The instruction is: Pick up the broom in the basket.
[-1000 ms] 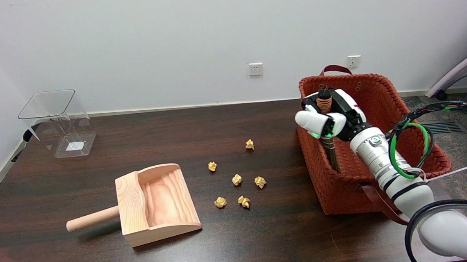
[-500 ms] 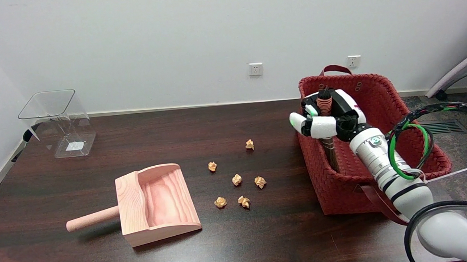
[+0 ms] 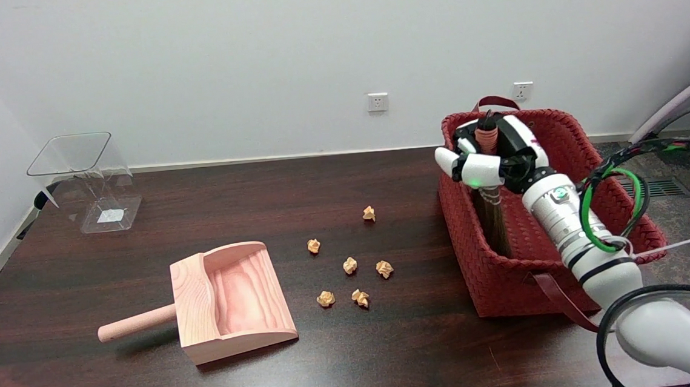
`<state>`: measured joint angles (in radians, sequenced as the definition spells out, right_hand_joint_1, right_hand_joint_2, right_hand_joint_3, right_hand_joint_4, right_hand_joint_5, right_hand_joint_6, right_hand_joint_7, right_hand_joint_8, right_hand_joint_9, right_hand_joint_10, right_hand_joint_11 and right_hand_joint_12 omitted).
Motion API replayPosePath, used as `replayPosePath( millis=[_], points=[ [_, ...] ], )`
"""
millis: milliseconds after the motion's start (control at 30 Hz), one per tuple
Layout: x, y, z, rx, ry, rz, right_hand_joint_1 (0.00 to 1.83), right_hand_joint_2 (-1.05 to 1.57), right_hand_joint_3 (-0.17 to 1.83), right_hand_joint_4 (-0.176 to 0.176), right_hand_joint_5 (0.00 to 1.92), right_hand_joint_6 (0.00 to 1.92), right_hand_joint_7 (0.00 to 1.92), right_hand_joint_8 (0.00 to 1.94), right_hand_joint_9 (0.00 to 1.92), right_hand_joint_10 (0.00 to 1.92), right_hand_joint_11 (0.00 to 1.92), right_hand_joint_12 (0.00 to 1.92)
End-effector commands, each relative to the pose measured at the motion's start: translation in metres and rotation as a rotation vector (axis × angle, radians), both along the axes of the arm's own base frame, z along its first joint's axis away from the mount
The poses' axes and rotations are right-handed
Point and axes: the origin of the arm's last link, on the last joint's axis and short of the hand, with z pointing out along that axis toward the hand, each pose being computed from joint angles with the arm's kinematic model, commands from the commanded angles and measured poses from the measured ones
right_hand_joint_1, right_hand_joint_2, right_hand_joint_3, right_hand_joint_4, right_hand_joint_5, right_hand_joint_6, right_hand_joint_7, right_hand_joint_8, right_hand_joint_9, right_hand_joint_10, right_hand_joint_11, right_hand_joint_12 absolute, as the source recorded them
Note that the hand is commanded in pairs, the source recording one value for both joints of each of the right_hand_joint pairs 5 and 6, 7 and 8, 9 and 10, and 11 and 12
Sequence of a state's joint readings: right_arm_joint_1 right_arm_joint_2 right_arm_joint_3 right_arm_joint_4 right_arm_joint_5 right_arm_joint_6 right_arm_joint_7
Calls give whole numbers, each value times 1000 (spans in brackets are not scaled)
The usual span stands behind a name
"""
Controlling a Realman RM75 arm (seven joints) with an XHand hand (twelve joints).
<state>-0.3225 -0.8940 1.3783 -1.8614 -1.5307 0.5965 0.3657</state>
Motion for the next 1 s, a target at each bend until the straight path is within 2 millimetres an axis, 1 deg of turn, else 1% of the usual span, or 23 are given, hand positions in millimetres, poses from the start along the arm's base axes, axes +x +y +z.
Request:
replayPosePath(
  millis=[33,233,400,633,700,867,1000],
  points=[
    [52,-23,22,-46,114,138,1435,1011,700,0,1920,1920,1920,1920,1920,1920,1920,1920],
    [74,-35,23,-17,131,184,1441,1018,690,0,1920,1920,1920,1920,1920,1920,1920,1920],
    [91,-39,29,-41,169,222,1443,1018,686,0,1920,1920,1920,1920,1920,1920,1920,1920],
    [110,-44,32,-45,176,272,1442,1021,681,0,1920,1920,1920,1920,1920,1920,1920,1920],
    [117,-46,32,-48,207,287,1443,1022,681,0,1920,1920,1920,1920,1920,1920,1920,1920],
    [129,-51,29,-33,227,314,1442,1025,678,0,1920,1920,1920,1920,1920,1920,1920,1920],
    [137,-58,18,0,218,340,1442,1029,671,0,1920,1920,1920,1920,1920,1920,1920,1920]
  ],
)
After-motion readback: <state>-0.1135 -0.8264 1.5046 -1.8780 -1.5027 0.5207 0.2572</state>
